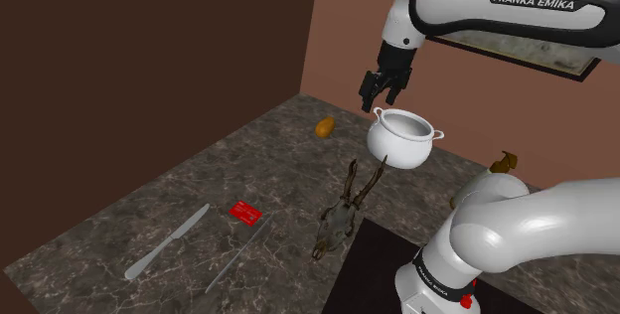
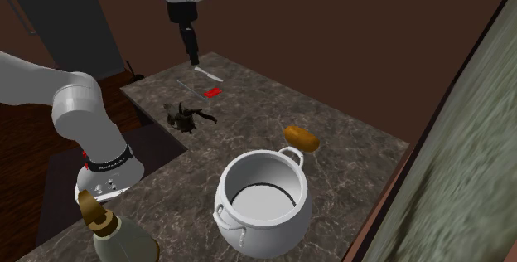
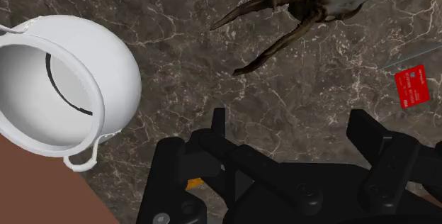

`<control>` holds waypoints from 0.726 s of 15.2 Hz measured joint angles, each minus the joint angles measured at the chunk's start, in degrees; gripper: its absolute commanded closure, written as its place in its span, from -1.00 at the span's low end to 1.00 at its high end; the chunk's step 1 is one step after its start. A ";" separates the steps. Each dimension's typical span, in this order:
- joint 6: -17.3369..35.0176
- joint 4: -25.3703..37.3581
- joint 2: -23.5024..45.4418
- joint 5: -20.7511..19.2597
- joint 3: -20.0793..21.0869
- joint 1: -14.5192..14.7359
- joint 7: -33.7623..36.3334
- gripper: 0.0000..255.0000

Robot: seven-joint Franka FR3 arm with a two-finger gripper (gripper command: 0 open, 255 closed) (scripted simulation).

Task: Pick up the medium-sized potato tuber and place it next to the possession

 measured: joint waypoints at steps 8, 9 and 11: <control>9.35 2.53 12.48 -0.08 -0.15 -2.32 6.28 -1.00; 10.71 3.50 14.84 -0.14 -0.35 -2.75 7.15 -1.00; 13.05 5.23 19.09 -0.12 -0.46 -3.43 9.27 -1.00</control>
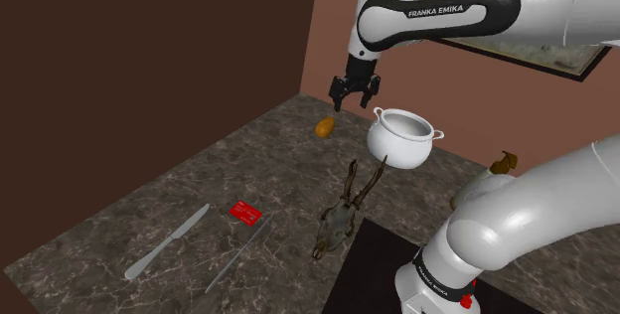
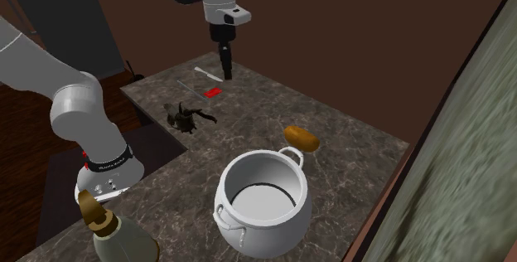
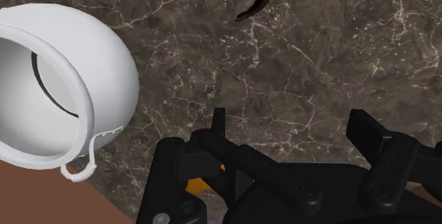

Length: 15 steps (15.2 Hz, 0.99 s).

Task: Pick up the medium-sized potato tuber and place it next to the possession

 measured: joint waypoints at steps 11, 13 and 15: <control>9.85 12.22 23.00 0.55 -2.27 -3.42 9.96 -1.00; 11.21 14.65 26.95 0.86 -3.09 -4.25 11.02 -1.00; 11.40 18.98 31.63 1.49 -3.73 -4.94 12.22 -1.00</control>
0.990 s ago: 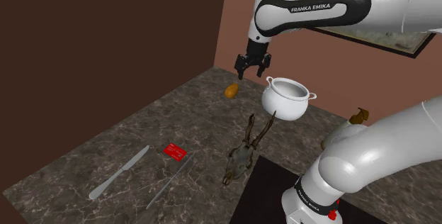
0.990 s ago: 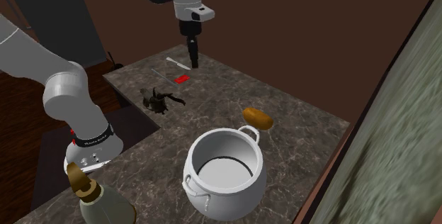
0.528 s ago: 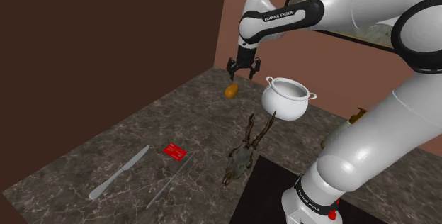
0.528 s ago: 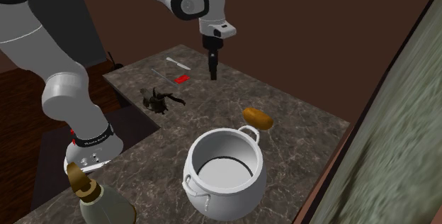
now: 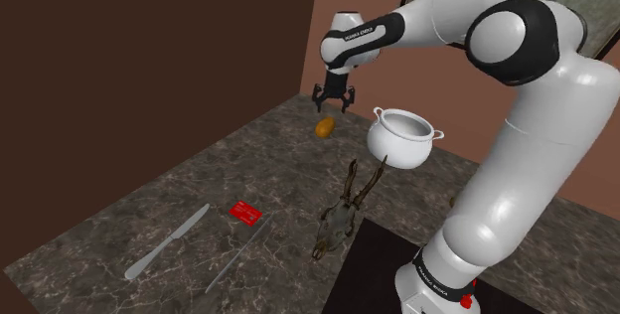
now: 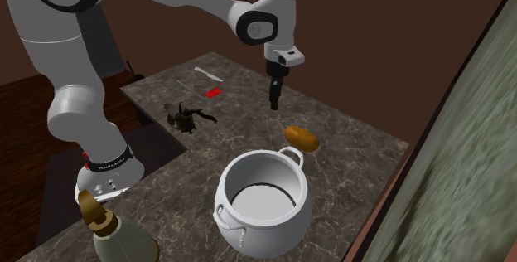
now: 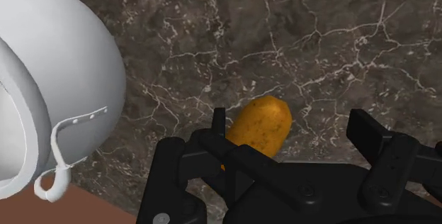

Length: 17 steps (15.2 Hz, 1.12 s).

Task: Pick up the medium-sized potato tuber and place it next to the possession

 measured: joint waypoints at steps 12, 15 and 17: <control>-0.30 24.83 25.78 4.98 -3.18 -5.29 7.23 -1.00; -0.12 27.02 28.28 5.51 -3.37 -5.98 7.75 -1.00; 0.99 26.75 29.15 5.65 -3.33 -6.10 7.83 -1.00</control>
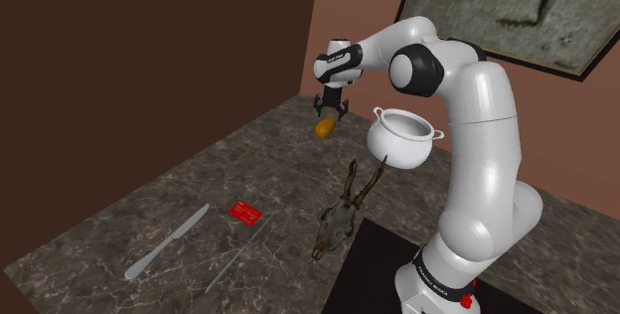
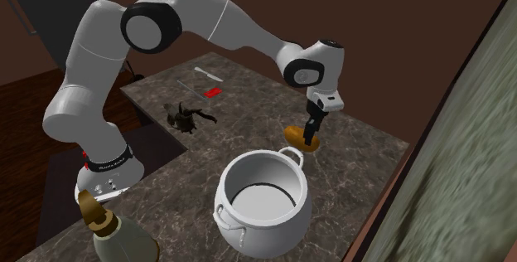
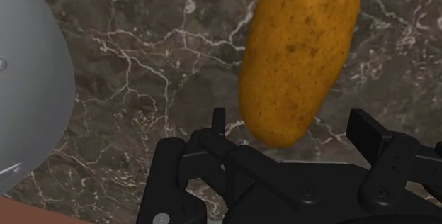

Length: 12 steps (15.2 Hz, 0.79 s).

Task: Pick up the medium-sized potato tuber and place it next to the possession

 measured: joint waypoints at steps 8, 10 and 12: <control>2.57 -0.86 1.70 0.24 0.15 -0.23 -0.10 -1.00; 2.60 -0.89 1.70 0.25 0.15 -0.24 -0.11 -1.00; 2.62 -0.86 1.67 0.24 0.13 -0.25 -0.11 1.00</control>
